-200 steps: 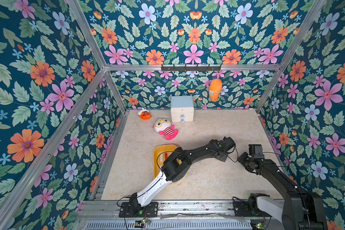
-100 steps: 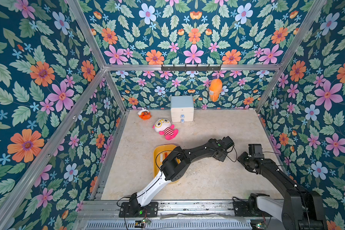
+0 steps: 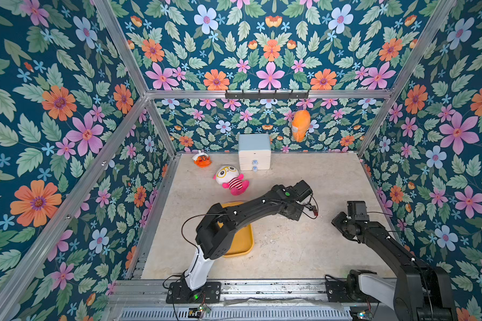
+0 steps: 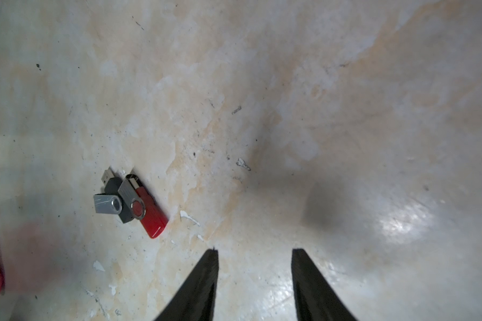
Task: Put the usb flash drive into the storage box
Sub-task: Place the USB flash in the storage box.
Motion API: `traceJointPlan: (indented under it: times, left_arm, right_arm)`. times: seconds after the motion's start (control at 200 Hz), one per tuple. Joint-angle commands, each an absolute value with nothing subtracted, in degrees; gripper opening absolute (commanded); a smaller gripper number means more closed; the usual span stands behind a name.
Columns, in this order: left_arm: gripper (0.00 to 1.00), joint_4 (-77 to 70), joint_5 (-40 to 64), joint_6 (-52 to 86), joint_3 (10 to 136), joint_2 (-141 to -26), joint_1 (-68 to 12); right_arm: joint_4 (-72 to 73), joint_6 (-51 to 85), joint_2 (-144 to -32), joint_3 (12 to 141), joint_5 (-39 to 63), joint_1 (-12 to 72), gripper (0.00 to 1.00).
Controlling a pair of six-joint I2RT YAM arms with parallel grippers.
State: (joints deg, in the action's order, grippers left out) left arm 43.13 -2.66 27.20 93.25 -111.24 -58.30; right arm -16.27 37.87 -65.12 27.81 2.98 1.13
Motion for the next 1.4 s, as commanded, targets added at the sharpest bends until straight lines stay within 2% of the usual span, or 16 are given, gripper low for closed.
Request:
traceJointPlan:
  times: [0.0, 0.095, 0.225, 0.64, 0.91, 1.22, 1.395]
  left_arm:
    - [0.15, 41.76, -6.73, 31.89, 80.34, -101.09, -54.76]
    - [0.15, 39.67, -6.93, 34.54, 68.37, -92.17, -49.75]
    - [0.15, 40.66, -9.99, 37.25, 60.68, -86.60, -44.85]
    - [0.14, 32.18, -10.85, 44.75, 46.55, -87.29, -43.25]
    - [0.17, 32.12, -12.78, 46.78, 43.47, -86.75, -43.25]
    - [0.46, 34.97, -13.21, 46.51, 44.74, -84.44, -43.26]
    - [0.54, 39.08, -12.45, 45.77, 47.97, -81.33, -43.51]
  right_arm:
    - [-15.51, 37.36, -64.74, 27.86, 3.14, 1.08, 0.49]
    - [-15.37, 37.35, -64.73, 27.77, 3.22, 1.06, 0.48]
    - [-15.42, 37.35, -65.49, 28.10, 3.35, 1.10, 0.49]
    - [-15.49, 37.35, -65.22, 28.04, 3.25, 1.07, 0.49]
    - [-15.55, 37.31, -65.65, 28.15, 3.25, 1.05, 0.49]
    - [-15.65, 37.35, -66.26, 28.47, 3.34, 1.06, 0.49]
    - [-15.73, 37.35, -66.21, 28.48, 3.17, 1.07, 0.49]
